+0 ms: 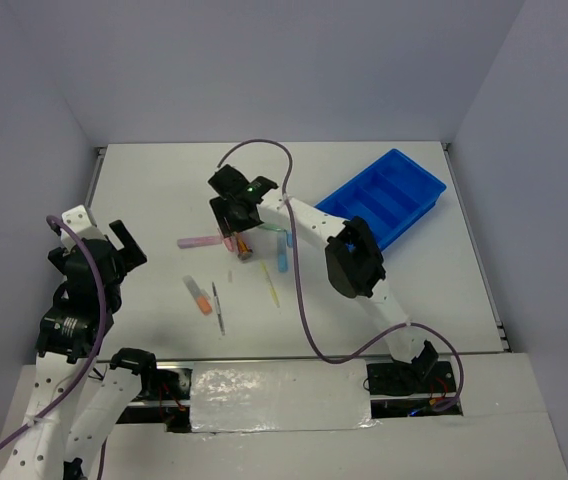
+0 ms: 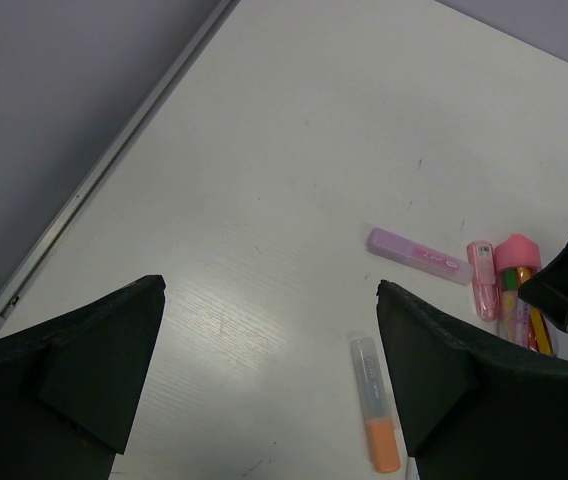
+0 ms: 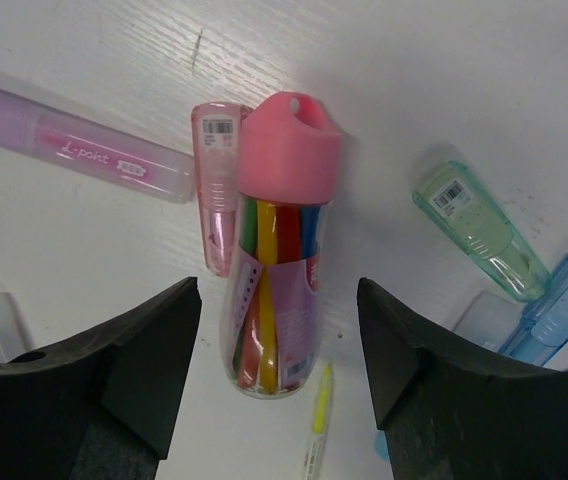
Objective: Sort the stationery into containers
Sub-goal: Pick up the stationery from the center of the board.
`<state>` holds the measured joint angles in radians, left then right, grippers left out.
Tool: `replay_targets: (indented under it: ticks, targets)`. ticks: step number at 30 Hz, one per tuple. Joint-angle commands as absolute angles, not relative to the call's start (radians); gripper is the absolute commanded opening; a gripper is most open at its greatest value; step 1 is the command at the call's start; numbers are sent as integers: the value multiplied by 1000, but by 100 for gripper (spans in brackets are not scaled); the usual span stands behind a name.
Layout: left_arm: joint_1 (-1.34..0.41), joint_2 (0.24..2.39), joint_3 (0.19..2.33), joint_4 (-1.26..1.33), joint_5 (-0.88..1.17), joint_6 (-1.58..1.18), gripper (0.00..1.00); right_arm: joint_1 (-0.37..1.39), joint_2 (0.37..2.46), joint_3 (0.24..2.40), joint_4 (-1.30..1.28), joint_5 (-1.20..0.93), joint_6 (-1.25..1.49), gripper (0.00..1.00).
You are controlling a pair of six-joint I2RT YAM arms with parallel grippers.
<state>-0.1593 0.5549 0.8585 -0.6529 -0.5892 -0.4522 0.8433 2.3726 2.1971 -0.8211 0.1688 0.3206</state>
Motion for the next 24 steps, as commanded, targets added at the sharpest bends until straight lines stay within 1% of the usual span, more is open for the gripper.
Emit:
replay_targets:
  ticks: [1, 3, 4, 14, 17, 20, 21, 23, 24]
  targets:
    - [-155, 560, 893, -624, -588, -460, 99, 839, 2398, 2171, -796, 176, 322, 71]
    - [-155, 558, 891, -623, -588, -460, 99, 838, 2401, 2158, -790, 175, 321, 71]
    - [-156, 557, 890, -623, -588, -460, 99, 835, 2404, 2155, -790, 175, 321, 69]
    - [-155, 557, 891, -621, -575, -457, 99, 821, 2439, 2148, -796, 164, 314, 67]
    - [-155, 555, 890, -620, -571, -457, 99, 808, 2456, 2154, -807, 166, 319, 63]
    - [-155, 561, 890, -618, -565, -456, 99, 805, 2441, 2129, -785, 170, 316, 56]
    - [-155, 563, 890, -617, -563, -454, 99, 805, 2433, 2128, -784, 170, 310, 47]
    - [-156, 565, 890, -617, -560, -454, 99, 805, 2424, 2132, -784, 170, 307, 36]
    - [-155, 565, 890, -618, -561, -454, 99, 805, 2407, 2134, -782, 163, 302, 23]
